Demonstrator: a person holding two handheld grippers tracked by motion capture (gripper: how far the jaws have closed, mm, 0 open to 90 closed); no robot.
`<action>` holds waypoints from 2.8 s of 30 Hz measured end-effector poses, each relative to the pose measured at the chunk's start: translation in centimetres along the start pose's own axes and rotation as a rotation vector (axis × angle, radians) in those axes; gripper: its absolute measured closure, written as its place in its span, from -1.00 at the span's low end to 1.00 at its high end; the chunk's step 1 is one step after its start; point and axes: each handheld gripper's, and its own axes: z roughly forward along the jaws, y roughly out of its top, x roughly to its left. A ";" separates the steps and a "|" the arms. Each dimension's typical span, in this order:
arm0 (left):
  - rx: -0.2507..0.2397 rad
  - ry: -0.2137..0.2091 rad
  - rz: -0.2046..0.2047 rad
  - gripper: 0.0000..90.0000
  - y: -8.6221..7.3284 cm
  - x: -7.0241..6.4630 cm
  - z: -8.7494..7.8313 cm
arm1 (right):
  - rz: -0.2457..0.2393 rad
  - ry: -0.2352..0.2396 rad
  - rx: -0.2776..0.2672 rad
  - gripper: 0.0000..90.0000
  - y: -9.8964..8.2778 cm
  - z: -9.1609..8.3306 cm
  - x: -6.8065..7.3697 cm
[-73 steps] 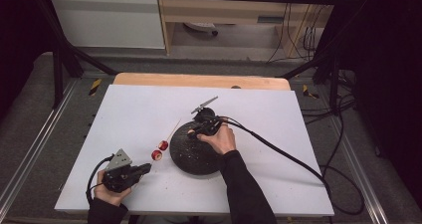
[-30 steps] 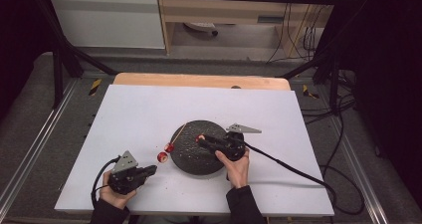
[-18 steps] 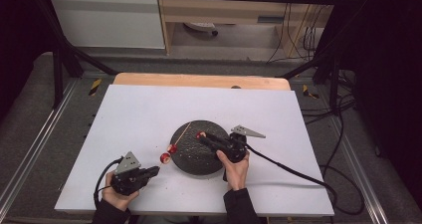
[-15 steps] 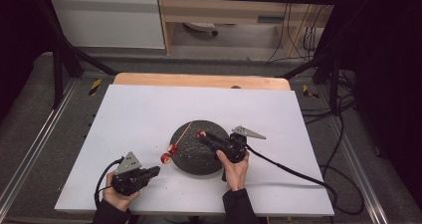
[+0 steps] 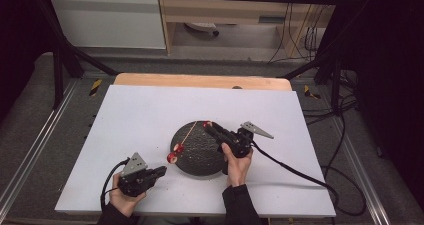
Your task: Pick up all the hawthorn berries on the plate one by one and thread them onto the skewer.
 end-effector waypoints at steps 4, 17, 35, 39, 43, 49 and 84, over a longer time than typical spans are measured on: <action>-0.015 -0.004 -0.026 0.94 0.3 -0.1 0.2 | 0.013 0.006 -0.039 0.41 0.6 -0.1 0.0; -0.062 -0.056 -0.092 0.95 1.5 -1.1 1.5 | 0.048 0.011 -0.158 0.41 2.7 -0.6 -0.1; -0.102 -0.102 -0.120 0.95 2.4 -4.1 3.2 | 0.110 0.039 -0.238 0.42 3.6 -0.5 -0.6; -0.110 -0.114 -0.126 0.95 2.6 -4.5 3.4 | 0.123 0.047 -0.246 0.41 3.5 -0.4 -0.7; -0.116 -0.119 -0.128 0.95 2.8 -4.8 3.6 | 0.129 0.055 -0.250 0.41 3.5 -0.4 -0.6; -0.129 -0.119 -0.132 0.95 2.8 -4.8 3.5 | 0.131 0.062 -0.254 0.41 3.5 -0.5 -0.5; -0.188 -0.122 -0.206 0.96 4.2 -5.1 4.9 | 0.160 0.096 -0.237 0.42 2.3 -0.4 -0.2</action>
